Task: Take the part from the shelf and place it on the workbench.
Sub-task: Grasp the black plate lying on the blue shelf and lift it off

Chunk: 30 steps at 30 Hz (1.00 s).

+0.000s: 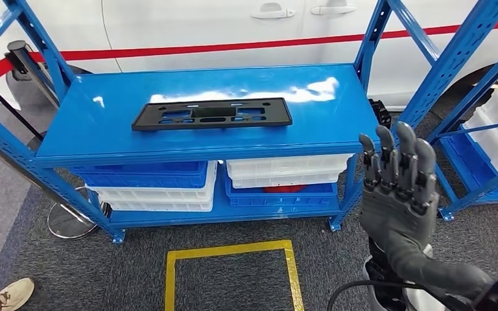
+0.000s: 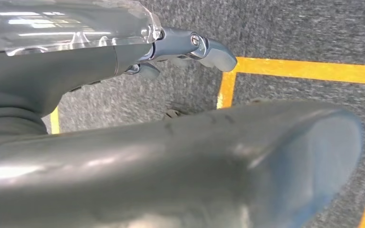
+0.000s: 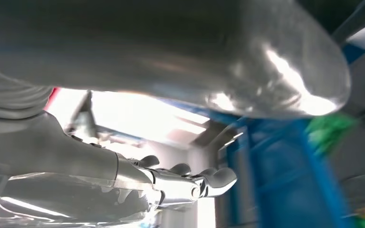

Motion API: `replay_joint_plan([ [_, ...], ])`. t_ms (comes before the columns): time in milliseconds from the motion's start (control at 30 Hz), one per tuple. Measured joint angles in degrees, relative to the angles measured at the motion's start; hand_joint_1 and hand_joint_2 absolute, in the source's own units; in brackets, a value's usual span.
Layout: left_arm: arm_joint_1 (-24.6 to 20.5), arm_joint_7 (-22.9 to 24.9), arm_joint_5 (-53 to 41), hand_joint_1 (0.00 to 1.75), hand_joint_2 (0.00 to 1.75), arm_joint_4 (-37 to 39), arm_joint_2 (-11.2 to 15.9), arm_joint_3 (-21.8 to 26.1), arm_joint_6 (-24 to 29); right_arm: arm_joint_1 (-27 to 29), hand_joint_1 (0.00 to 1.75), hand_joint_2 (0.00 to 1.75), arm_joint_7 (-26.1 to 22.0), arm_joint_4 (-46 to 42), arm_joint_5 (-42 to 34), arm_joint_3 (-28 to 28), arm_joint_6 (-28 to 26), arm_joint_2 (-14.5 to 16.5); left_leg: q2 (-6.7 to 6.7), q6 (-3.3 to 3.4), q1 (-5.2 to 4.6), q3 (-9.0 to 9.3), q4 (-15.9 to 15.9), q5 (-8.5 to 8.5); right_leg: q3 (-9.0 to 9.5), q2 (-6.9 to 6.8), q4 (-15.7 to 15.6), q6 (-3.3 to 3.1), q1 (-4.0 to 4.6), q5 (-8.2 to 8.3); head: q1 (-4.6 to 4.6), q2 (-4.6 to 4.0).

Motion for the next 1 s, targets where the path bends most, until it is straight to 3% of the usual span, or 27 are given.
replay_joint_plan([
  [100,0.02,-0.91,0.39,0.0,0.0,0.0,-0.02,0.8,-0.9,-0.09,0.0,0.0,-0.67,-5.83,-0.2,1.36,0.51,-0.51,0.04,-1.1,-0.02,-0.08,0.01,-0.25,0.16,0.19,-0.99,-1.32,0.28,0.01,-0.07,0.0],
  [167,0.04,-1.8,0.65,0.0,0.0,0.0,-0.09,1.34,-1.7,-0.17,0.0,0.0,-1.15,-9.1,-0.51,2.1,1.05,-0.79,0.04,-1.69,0.14,-0.59,1.58,-1.48,0.5,0.19,-1.39,-2.14,0.18,0.05,-0.07,0.0],
  [267,0.1,-3.21,0.95,0.0,0.0,0.0,-0.24,1.97,-2.77,-0.22,0.0,0.0,-1.49,-12.27,-1.11,2.78,1.99,-1.13,0.0,-2.02,0.22,-5.05,11.32,-6.25,0.9,0.09,-1.55,-2.91,0.32,-0.18,-0.09,0.0],
  [300,0.17,-3.51,1.03,0.0,0.0,0.0,-0.26,2.1,-2.95,-0.2,0.0,0.0,-1.49,-12.89,-1.3,2.86,2.33,-1.24,0.0,-2.07,0.21,-6.73,14.53,-7.23,0.99,0.13,-1.53,-3.02,0.43,-0.27,-0.09,0.0],
  [333,0.24,-3.71,1.09,0.0,0.0,0.0,-0.27,2.24,-3.05,-0.17,0.0,0.0,-1.49,-13.37,-1.47,2.91,2.71,-1.32,-0.01,-2.06,0.21,-7.68,16.08,-7.17,1.11,0.21,-1.52,-3.08,0.51,-0.38,-0.09,0.0],
  [367,0.31,-3.87,1.15,0.0,0.0,0.0,-0.29,2.36,-3.1,-0.15,0.0,0.0,-1.49,-13.79,-1.68,2.93,3.12,-1.38,-0.01,-1.98,0.21,-7.58,15.41,-6.0,1.31,0.3,-1.51,-3.07,0.56,-0.52,-0.1,0.0],
  [467,0.36,-4.19,1.32,0.0,0.0,0.0,-0.32,2.75,-3.15,-0.14,0.0,0.0,-1.49,-14.7,-2.14,2.93,4.42,-1.45,-0.04,-1.32,0.07,-3.02,4.97,-0.37,2.16,0.5,-1.42,-2.65,0.68,-1.16,-0.08,0.0],
  [533,0.31,-4.28,1.36,0.0,0.0,0.0,-0.32,2.99,-3.15,-0.08,0.0,0.0,-1.48,-15.04,-2.44,2.92,5.28,-1.48,-0.07,-0.82,-0.21,-1.17,0.99,0.44,2.29,0.52,-1.38,-2.11,0.77,-1.45,-0.06,-0.01],
  [667,0.38,-4.34,1.16,0.0,0.0,0.01,-0.49,3.1,-3.1,0.06,0.0,0.0,-1.47,-15.33,-2.77,2.68,6.88,-1.51,-0.07,0.31,-0.05,-0.46,-0.14,0.32,2.08,0.42,-0.47,-0.94,0.76,-2.36,0.02,0.0],
  [700,0.38,-4.35,1.06,0.0,0.0,0.0,-0.56,3.1,-3.09,0.13,0.0,0.0,-1.47,-15.37,-2.77,2.52,7.23,-1.51,-0.03,0.63,0.1,-0.15,-0.49,0.38,1.19,0.39,1.49,-0.67,0.76,-3.43,0.07,0.0],
  [767,0.34,-4.38,0.87,0.0,0.0,0.0,-0.63,3.1,-3.09,0.49,0.0,0.0,-1.47,-15.37,-2.69,2.12,7.79,-1.52,0.04,1.11,0.07,0.2,-0.69,0.23,-2.55,0.34,8.33,-0.33,0.59,-6.31,0.14,0.0],
  [833,0.32,-4.39,0.72,0.0,0.0,0.01,-0.65,3.11,-3.11,1.06,0.0,0.0,-1.47,-15.3,-2.58,1.79,8.07,-1.56,0.02,1.26,0.0,0.5,-0.66,-0.11,-6.11,0.33,13.61,-0.13,0.45,-7.15,0.14,0.0],
  [867,0.33,-4.39,0.64,0.0,0.0,0.01,-0.67,3.12,-3.11,1.36,0.0,0.0,-1.47,-15.22,-2.52,1.63,8.15,-1.62,-0.01,1.23,-0.01,0.76,-0.65,-0.33,-6.53,0.33,13.42,-0.12,0.41,-5.96,0.14,0.0],
  [900,0.34,-4.39,0.56,0.0,0.0,0.01,-0.73,3.12,-3.12,1.68,0.0,0.0,-1.47,-15.05,-2.44,1.48,8.18,-1.72,-0.06,1.13,-0.01,1.14,-0.64,-0.6,-5.82,0.31,11.05,-0.2,0.4,-3.82,0.14,0.0],
  [933,0.34,-4.39,0.49,0.0,0.0,0.01,-0.81,3.12,-3.13,2.0,0.0,0.0,-1.47,-14.8,-2.3,1.33,8.16,-1.85,-0.12,1.0,-0.01,1.56,-0.64,-0.91,-4.3,0.27,7.2,-0.39,0.41,-1.33,0.15,0.0],
  [1000,0.27,-4.39,0.41,0.0,0.0,0.01,-1.01,3.12,-3.15,2.56,0.0,0.0,-1.46,-14.08,-1.91,1.13,8.13,-2.15,-0.2,0.49,-0.19,2.05,-0.54,-1.52,-1.49,0.18,0.74,-0.91,0.69,1.4,0.12,0.0],
])
